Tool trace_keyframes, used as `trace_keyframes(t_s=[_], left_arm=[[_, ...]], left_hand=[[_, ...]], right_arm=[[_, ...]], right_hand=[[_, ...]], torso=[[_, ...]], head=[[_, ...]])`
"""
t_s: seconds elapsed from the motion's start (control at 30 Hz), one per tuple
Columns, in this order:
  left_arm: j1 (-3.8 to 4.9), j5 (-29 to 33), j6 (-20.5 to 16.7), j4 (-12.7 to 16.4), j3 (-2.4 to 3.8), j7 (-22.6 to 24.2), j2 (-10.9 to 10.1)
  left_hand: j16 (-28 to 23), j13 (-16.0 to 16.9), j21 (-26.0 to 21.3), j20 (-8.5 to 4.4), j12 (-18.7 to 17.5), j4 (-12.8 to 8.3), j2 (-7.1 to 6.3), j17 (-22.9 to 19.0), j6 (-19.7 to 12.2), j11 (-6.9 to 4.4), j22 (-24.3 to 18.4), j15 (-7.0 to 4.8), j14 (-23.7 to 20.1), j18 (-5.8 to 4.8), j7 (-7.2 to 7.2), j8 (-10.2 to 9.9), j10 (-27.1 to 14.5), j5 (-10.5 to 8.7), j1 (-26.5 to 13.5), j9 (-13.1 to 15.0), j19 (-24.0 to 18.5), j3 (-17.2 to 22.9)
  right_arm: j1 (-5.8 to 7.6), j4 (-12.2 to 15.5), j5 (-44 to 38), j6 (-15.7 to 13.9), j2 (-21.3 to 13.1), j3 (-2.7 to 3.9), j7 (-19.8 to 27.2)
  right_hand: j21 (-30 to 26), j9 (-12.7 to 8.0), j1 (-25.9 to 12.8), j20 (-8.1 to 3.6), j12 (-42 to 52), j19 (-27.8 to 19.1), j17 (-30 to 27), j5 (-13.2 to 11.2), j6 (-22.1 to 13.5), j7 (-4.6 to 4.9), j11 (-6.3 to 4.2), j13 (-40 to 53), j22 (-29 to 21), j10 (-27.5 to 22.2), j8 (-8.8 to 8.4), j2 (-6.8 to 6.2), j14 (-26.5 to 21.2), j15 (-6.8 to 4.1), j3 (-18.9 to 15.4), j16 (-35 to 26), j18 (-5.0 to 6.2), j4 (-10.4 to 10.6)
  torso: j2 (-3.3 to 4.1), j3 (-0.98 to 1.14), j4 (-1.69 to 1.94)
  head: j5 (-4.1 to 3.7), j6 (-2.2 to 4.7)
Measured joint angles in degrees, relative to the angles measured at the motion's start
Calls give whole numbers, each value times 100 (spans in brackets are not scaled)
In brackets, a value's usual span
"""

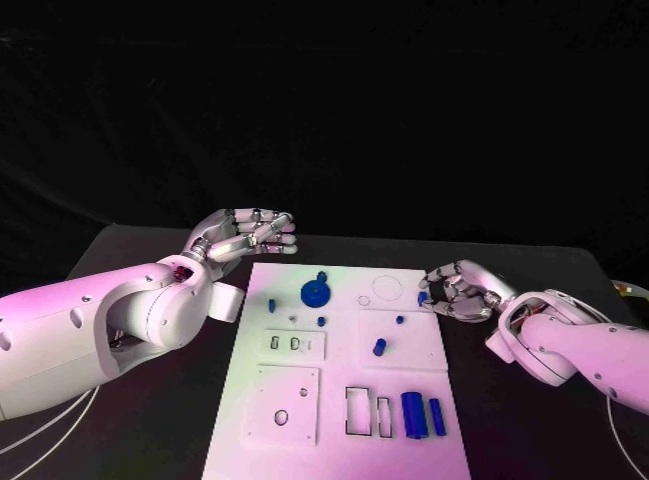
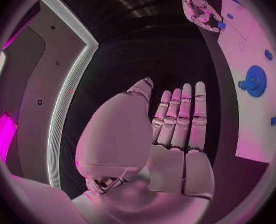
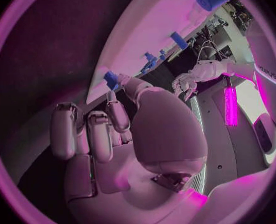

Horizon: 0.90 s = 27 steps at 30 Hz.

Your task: Assemble the parts on the task board

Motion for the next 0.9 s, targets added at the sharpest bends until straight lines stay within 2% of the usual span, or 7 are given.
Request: trace_keyframes(t_s=[0.23, 0.63, 0.73, 0.9], left_arm=[[0, 0, 0, -2, 0, -1, -11], [0, 0, 0, -10, 0, -5, -12], [0, 0, 0, -11, 0, -7, -10], [0, 0, 1, -12, 0, -9, -10]], left_hand=[[0, 0, 0, 0, 0, 0, 0, -1, 0, 0, 0, 0, 0, 0, 0, 0, 0, 0, 0, 2, 0, 0], [0, 0, 0, 0, 0, -16, 0, 4, 0, 0, -4, 0, 0, 0, 0, 0, 0, 0, 48, 4, 0, 16], [0, 0, 0, 0, 0, -16, 0, 4, 0, 0, -4, 0, 0, 0, 0, 0, 0, 0, 48, 3, 0, 16], [0, 0, 0, 0, 0, -16, 0, 4, 0, 0, -4, 0, 0, -1, 0, 0, 0, 0, 48, 3, 0, 16]], right_arm=[[-51, -48, -29, 11, 44, -3, -41], [-69, -71, -53, 12, 70, -1, -90], [-70, -71, -53, 7, 74, -2, -93], [-72, -70, -31, -24, 79, -3, -93]], right_hand=[[0, 5, 0, 0, 28, 0, 0, -25, 48, -8, -1, 20, -1, 41, 25, 0, 0, 0, 16, 0, 0, -15], [0, 12, -106, -21, 125, 20, 0, -46, 153, -30, -28, 96, -1, 118, 66, 106, 0, 0, 111, 0, -1, 15], [25, 31, -169, -50, 243, 50, 0, -67, 282, -79, -63, 194, -2, 226, 112, 278, 24, -24, 193, 0, 0, 61], [49, 39, -224, -81, 316, 81, 0, -182, 362, -133, -113, 223, -2, 276, 148, 351, 12, -55, 254, 0, 0, 66]], torso=[[0, 3, -1], [-1, 7, -3], [-1, 7, -3], [0, 7, -4]], head=[[18, -14], [7, -11], [1, -16], [-2, -22]])
